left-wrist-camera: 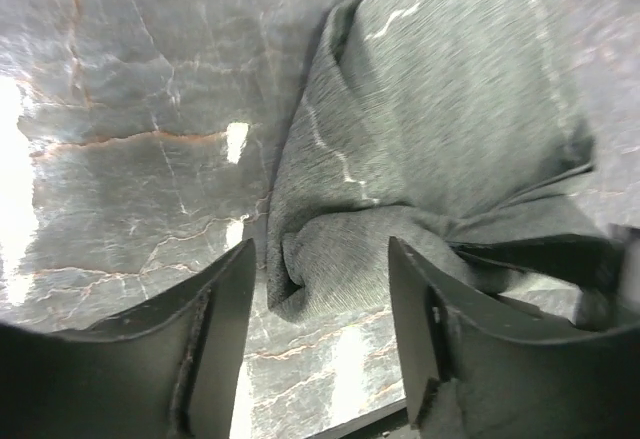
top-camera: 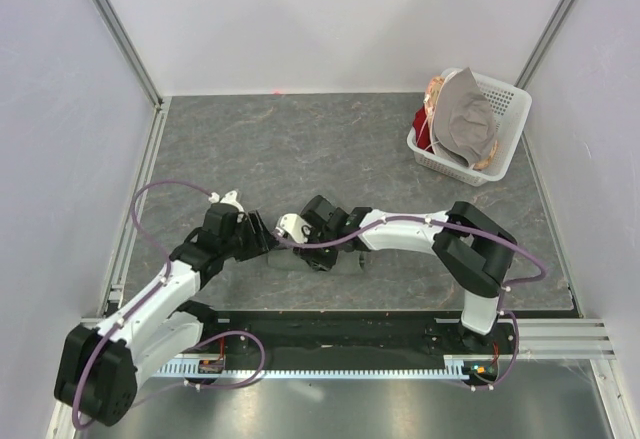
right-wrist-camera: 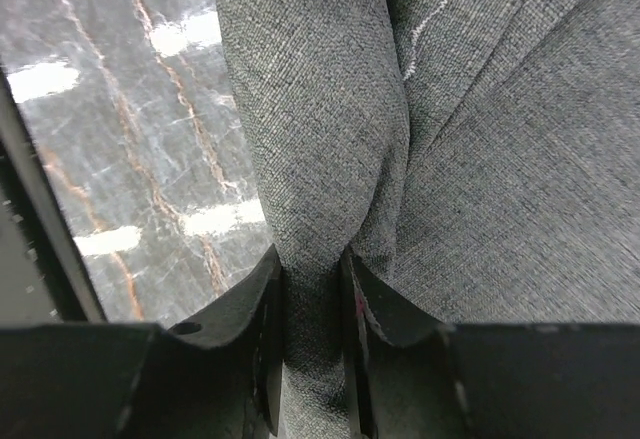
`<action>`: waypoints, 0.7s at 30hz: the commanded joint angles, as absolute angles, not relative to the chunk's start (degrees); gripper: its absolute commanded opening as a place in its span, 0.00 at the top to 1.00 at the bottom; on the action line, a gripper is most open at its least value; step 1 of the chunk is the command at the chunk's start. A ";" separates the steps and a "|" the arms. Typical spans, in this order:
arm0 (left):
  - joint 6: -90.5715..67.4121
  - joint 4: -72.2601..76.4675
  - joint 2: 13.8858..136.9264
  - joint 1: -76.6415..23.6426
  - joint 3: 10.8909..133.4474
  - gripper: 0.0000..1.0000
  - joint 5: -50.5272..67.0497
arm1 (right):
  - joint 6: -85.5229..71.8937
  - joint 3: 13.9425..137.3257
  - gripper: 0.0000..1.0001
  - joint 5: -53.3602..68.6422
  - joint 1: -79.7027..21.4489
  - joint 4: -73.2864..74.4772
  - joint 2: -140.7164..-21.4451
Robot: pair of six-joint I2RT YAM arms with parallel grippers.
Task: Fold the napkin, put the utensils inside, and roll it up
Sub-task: Roll the napkin with the utensil
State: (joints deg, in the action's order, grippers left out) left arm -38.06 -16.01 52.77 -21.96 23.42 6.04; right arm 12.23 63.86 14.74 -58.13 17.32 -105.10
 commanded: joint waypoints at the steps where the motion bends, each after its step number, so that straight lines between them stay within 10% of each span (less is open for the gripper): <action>1: -37.35 -17.32 48.00 -21.88 23.12 0.36 3.33 | 12.04 64.95 0.74 29.23 -55.64 24.16 -109.16; 21: -35.95 -3.87 46.93 -21.89 15.47 0.40 12.22 | 9.93 69.26 0.75 55.63 -42.10 26.37 -120.58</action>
State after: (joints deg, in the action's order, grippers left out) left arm -37.76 -9.89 46.26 -21.96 16.67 10.11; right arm 8.78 68.93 54.37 -42.65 22.76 -117.14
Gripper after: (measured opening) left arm 0.611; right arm 0.291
